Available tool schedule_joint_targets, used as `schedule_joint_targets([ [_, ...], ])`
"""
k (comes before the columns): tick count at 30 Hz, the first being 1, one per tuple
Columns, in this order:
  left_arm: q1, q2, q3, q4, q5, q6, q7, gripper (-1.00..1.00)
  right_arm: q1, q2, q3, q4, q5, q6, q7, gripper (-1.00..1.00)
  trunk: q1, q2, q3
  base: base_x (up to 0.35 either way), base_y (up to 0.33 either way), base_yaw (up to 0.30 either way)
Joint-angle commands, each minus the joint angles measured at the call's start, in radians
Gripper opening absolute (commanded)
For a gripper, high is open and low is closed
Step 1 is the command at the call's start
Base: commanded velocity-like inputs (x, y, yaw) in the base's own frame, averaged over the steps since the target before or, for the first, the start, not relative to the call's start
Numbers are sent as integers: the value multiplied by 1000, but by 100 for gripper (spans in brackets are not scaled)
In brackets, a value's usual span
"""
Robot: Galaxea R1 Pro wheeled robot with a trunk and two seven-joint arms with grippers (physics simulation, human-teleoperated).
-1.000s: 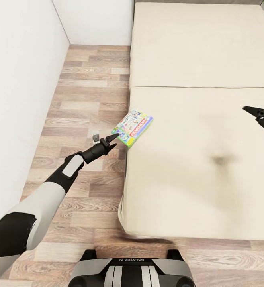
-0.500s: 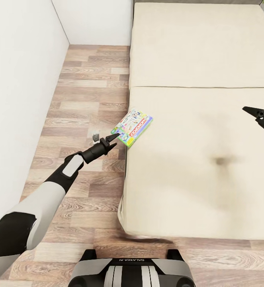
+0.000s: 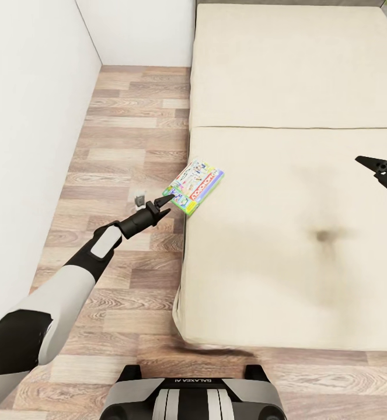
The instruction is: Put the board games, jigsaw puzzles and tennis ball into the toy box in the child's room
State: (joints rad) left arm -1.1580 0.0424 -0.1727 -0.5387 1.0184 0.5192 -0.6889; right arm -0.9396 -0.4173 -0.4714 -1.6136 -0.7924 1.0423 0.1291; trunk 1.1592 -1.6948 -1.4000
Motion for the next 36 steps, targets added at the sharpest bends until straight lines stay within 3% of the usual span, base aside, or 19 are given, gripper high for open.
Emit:
schedule_joint_targets([
  [1, -1, 2, -5, 0, 10, 6, 0, 100, -1, 0, -1, 0, 10, 5, 10, 100, 0, 0, 0, 0, 0, 0],
  [36, -59, 0, -7, 7, 8, 4, 2, 100, -1, 0, -1, 0, 9, 5, 10, 100, 0, 0, 0, 0, 0, 0],
])
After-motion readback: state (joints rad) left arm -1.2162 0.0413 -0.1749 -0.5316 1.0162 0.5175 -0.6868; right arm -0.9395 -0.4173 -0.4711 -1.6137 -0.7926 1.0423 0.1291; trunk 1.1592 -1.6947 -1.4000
